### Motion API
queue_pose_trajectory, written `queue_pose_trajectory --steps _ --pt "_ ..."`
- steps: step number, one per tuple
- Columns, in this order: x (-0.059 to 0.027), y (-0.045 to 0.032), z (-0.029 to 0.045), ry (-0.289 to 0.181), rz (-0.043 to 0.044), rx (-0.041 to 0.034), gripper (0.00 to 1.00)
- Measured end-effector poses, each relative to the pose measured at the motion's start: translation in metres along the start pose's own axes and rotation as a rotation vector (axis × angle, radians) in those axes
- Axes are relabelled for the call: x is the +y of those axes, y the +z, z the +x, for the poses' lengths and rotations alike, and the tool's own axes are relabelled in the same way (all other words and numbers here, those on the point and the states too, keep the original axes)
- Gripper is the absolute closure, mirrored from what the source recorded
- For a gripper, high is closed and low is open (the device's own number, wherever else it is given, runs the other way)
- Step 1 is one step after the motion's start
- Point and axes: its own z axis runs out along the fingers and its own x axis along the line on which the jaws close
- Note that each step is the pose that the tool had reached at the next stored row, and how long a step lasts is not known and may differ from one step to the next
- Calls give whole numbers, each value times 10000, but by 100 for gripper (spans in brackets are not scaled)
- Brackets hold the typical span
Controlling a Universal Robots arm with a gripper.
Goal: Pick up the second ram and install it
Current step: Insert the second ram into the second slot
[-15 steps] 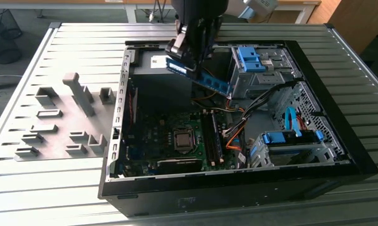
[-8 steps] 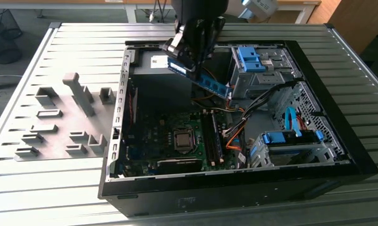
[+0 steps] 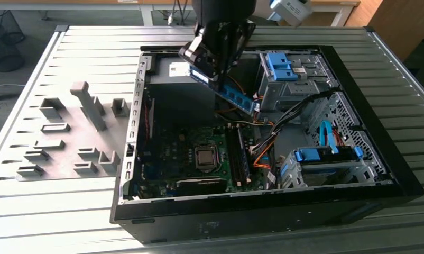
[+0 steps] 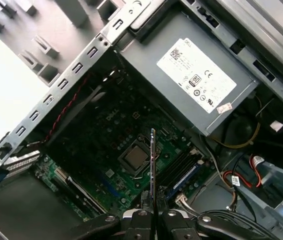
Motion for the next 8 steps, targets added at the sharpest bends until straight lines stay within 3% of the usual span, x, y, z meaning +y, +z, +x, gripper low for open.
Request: queue_pose_trajectory --steps 8 --pt "1 16 -2 1437 -49 40 86"
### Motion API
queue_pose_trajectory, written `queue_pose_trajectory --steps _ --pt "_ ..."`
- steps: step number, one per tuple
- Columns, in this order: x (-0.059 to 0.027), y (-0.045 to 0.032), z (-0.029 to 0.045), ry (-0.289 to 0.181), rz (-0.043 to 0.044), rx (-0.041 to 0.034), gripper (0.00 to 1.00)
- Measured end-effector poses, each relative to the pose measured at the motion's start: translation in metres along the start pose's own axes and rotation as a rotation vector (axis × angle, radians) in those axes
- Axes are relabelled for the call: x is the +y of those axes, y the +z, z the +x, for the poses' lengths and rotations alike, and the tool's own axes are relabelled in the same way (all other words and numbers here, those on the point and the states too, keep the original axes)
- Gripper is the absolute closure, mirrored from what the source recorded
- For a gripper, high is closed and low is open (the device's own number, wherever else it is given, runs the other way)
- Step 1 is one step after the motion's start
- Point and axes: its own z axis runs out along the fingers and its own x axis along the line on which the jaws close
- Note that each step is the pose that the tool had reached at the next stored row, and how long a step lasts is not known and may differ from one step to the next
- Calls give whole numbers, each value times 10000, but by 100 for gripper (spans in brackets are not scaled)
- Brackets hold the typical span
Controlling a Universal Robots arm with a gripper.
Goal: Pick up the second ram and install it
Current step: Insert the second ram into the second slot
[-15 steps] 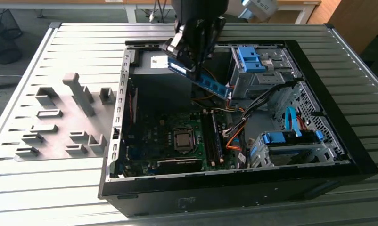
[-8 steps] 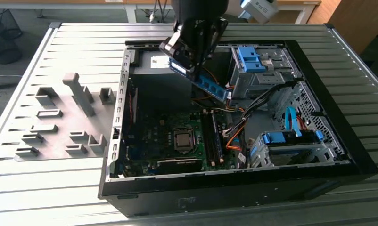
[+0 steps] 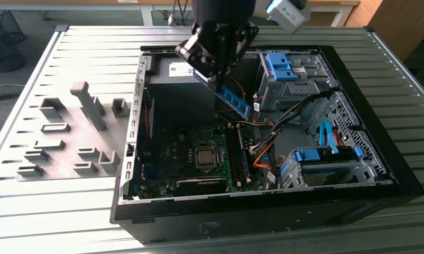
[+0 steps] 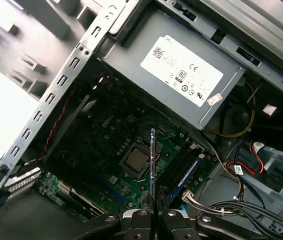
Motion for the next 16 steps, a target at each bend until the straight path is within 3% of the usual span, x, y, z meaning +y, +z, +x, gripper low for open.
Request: queue_pose_trajectory --steps 9,16 --pt "3 19 -3 1515 -53 41 86" --pt "-14 34 -33 1696 -56 49 86"
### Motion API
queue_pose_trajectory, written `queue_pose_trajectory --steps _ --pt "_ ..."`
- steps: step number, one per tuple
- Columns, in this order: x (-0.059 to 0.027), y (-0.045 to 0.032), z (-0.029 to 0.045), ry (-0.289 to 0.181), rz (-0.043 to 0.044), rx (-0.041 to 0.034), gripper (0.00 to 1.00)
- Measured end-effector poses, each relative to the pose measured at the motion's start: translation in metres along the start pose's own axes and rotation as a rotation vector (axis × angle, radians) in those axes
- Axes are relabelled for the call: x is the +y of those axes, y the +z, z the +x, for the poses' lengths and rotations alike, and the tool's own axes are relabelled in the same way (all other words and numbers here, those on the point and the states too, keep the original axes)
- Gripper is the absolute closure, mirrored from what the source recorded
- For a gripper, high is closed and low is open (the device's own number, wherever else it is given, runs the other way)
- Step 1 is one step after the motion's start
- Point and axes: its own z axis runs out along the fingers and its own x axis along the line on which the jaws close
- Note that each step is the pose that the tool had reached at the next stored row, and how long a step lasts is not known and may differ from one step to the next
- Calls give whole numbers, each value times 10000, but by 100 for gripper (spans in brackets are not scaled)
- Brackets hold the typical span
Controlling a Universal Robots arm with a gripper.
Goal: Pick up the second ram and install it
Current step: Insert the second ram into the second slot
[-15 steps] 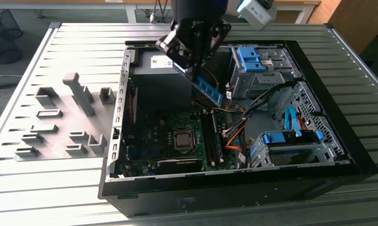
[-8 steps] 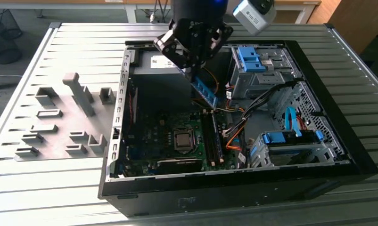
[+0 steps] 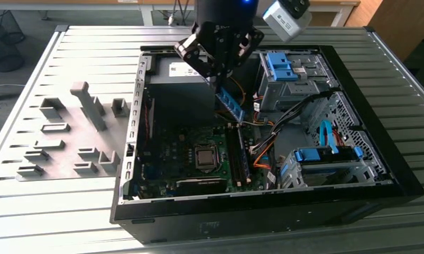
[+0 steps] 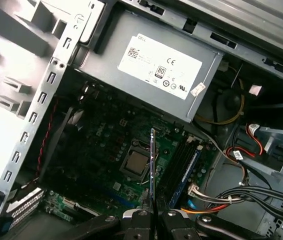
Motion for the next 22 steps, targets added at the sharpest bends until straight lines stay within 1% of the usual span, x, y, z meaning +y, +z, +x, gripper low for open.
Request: queue_pose_trajectory --steps 4,15,18,21,22 --pt "3 13 -4 519 -18 14 86" --pt "11 47 -8 2170 -74 59 86" --pt "2 52 -39 2327 -80 64 86" --pt "-27 56 -112 2356 -80 65 86" --pt "-30 58 -123 2395 -81 67 86"
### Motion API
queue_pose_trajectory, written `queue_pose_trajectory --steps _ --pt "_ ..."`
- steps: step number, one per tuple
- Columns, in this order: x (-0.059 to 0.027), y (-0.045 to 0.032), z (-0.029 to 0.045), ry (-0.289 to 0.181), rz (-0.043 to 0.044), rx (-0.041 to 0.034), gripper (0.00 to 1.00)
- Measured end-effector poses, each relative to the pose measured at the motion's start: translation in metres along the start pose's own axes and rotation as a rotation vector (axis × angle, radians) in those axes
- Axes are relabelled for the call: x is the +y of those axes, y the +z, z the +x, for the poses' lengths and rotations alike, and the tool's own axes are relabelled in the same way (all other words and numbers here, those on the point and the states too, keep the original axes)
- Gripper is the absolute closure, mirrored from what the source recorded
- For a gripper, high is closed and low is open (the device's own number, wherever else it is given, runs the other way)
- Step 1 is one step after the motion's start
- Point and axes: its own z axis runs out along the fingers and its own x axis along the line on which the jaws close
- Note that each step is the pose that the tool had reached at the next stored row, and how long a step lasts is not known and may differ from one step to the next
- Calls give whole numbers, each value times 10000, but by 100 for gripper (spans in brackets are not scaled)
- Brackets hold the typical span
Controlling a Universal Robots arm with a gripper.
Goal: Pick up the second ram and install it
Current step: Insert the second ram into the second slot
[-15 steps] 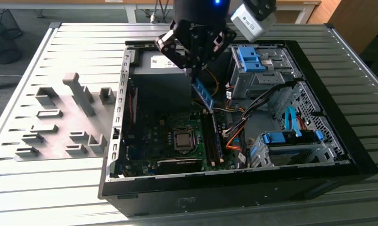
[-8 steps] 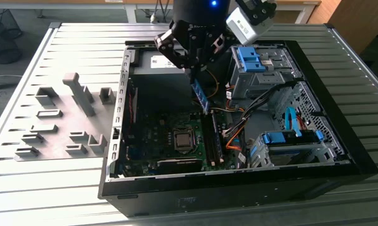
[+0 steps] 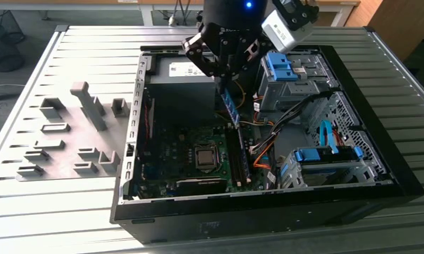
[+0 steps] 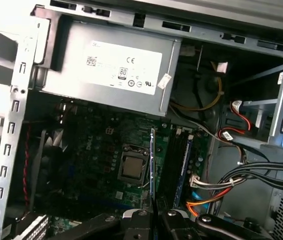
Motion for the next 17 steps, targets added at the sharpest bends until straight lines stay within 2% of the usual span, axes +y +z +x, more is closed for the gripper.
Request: queue_pose_trajectory --steps 11,17 --pt "15 35 -30 1132 -35 32 86" --pt "14 48 -155 1256 -35 36 86"
